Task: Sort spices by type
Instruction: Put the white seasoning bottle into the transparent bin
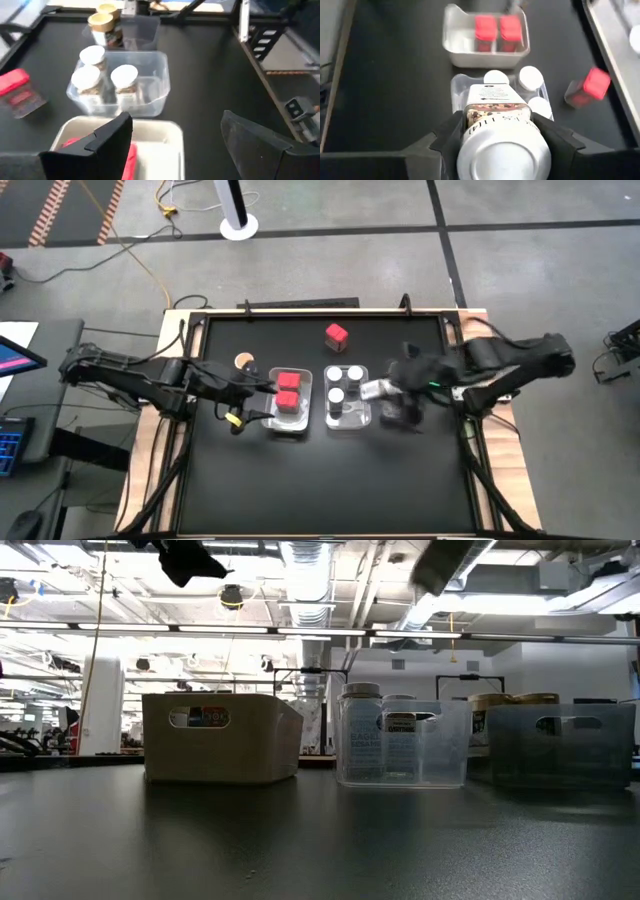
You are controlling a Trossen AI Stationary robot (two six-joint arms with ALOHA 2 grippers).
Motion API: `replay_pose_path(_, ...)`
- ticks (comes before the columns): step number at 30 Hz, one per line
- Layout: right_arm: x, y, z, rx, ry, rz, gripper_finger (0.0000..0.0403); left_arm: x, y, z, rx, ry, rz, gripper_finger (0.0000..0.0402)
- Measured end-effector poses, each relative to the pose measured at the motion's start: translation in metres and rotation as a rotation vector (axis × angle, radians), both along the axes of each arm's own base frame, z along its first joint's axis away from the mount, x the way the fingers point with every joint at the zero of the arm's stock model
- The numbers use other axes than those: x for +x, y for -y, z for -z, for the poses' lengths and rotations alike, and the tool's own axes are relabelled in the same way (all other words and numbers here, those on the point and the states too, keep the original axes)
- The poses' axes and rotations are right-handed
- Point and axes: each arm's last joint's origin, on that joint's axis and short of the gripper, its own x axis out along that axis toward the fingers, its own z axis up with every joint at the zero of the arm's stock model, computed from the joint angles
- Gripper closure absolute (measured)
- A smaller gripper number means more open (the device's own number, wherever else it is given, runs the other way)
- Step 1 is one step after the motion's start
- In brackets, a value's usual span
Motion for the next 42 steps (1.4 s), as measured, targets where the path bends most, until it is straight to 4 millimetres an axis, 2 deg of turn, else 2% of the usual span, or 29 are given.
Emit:
replay_pose_path(6, 0.05, 0.032, 0.026, 0.142, -0.189, 0.05, 0.0181, -0.019, -0.01, -0.004, 0.012, -0.027, -0.034, 0.0109)
replay_pose_path(10, 0.071, 0.043, 0.049, 0.122, -0.335, 0.023, 0.0181, -0.03, -0.012, -0.006, 0.012, -0.028, -0.043, 0.0109)
replay_pose_path(15, 0.091, 0.043, 0.075, 0.1, -0.437, -0.013, 0.0181, -0.038, -0.013, -0.008, 0.009, -0.028, -0.044, 0.0109)
replay_pose_path(19, 0.106, 0.039, 0.09, 0.079, -0.453, -0.059, 0.0181, -0.04, -0.013, -0.007, 0.009, -0.047, -0.044, 0.0109)
replay_pose_path(26, 0.111, 0.038, 0.111, 0.069, -0.503, -0.094, 0.0181, -0.04, -0.013, -0.006, 0.004, -0.055, -0.048, 0.0109)
replay_pose_path(36, 0.112, 0.051, 0.141, 0.08, -0.491, -0.094, 0.0181, -0.04, -0.013, -0.006, 0.003, -0.053, -0.047, 0.0109)
replay_pose_path(42, 0.119, 0.058, 0.151, 0.099, -0.501, -0.114, 0.0181, -0.04, -0.013, -0.006, 0.001, -0.052, -0.048, 0.0109)
